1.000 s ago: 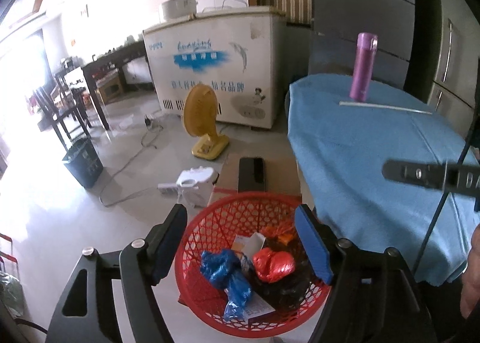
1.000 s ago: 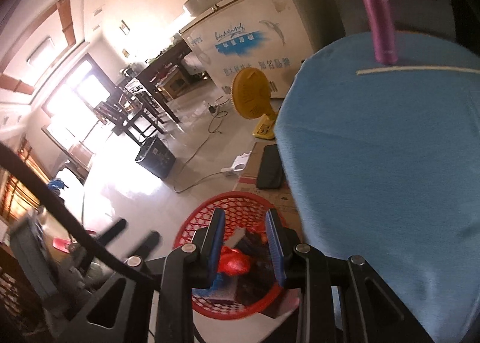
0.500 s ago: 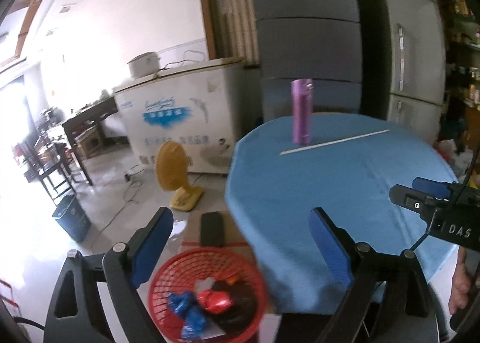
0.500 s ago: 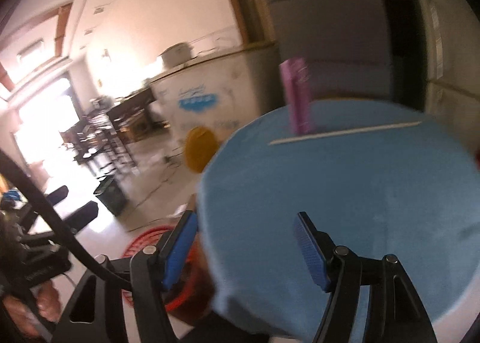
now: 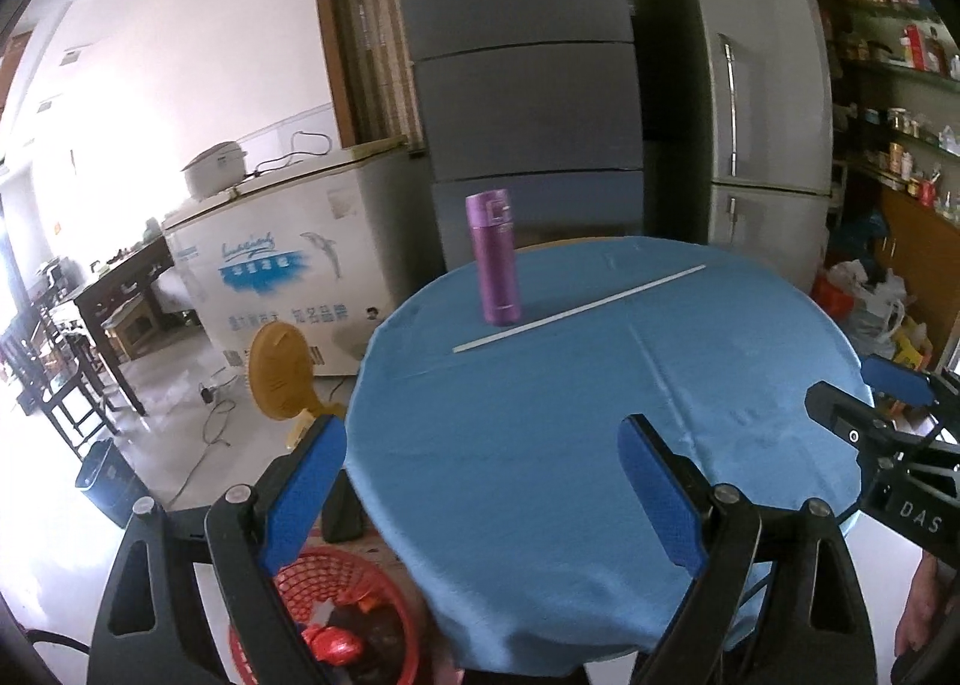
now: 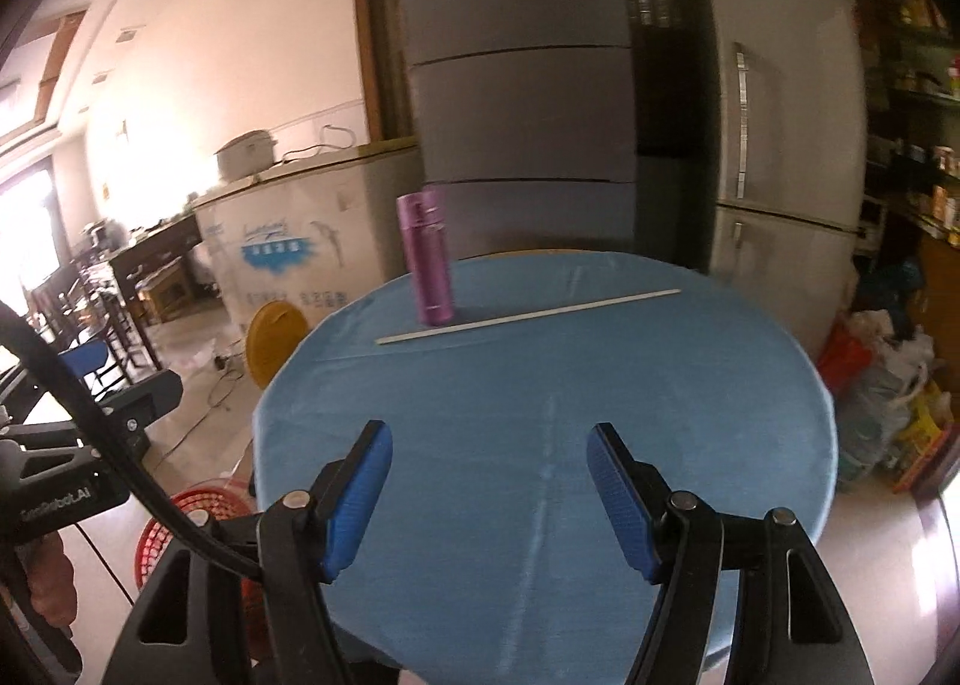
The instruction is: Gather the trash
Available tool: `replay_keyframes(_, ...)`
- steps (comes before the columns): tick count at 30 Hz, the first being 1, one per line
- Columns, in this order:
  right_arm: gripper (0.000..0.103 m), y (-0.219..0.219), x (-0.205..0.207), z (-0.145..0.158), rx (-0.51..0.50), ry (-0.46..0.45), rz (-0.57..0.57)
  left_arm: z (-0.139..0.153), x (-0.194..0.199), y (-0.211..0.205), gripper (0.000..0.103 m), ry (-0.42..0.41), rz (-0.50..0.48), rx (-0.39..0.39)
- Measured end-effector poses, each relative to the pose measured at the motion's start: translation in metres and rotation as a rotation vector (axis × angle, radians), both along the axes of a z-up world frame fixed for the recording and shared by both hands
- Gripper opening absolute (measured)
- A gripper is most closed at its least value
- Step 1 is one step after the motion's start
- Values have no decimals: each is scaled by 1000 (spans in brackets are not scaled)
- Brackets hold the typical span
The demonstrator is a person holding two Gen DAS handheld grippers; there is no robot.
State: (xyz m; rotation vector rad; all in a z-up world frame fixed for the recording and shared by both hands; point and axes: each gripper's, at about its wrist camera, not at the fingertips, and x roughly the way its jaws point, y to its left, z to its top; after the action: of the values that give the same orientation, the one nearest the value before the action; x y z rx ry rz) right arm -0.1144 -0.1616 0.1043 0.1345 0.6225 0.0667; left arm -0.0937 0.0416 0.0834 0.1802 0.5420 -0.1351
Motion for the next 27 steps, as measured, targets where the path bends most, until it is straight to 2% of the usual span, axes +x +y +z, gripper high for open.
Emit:
replay_keyframes(12, 71, -35, 6, 2, -57, -32, -66, 4, 23, -41, 92, 28, -17, -30)
replay_keyframes(27, 71, -65, 28, -7, -3, -10, -117, 2, 45, -56, 92, 46, 14, -49)
